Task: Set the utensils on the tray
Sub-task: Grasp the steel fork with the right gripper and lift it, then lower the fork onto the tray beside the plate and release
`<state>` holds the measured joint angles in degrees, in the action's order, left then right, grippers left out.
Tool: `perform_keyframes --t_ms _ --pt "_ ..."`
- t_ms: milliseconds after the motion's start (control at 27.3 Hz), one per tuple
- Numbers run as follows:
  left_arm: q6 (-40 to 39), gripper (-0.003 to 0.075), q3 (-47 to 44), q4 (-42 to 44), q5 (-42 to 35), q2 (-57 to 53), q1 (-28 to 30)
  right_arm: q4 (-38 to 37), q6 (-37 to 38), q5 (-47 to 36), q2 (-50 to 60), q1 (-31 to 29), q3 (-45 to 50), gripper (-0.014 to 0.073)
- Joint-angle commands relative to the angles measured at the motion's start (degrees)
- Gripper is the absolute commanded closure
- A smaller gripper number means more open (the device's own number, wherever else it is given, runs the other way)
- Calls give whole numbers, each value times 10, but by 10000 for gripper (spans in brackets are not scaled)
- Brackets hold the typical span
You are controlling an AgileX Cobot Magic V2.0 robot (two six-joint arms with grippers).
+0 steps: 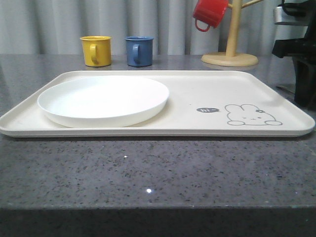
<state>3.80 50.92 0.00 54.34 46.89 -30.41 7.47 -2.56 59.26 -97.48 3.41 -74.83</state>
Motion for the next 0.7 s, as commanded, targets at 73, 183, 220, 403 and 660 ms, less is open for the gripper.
perform_keyframes --t_ms 73,183,220,403,660 --pt "-6 353 15 0 -33 -2 -5 22 -3 14 15 0 -15 542" --pt "-6 353 15 0 -33 -2 -5 30 -3 14 15 0 -15 593" --pt "-6 353 15 0 -33 -2 -5 30 -3 15 15 0 -15 592" --pt "-6 353 15 0 -33 -2 -5 25 -3 39 38 1 -35 592" --pt "-6 353 15 0 -33 -2 -5 26 4 92 47 89 -122 590"
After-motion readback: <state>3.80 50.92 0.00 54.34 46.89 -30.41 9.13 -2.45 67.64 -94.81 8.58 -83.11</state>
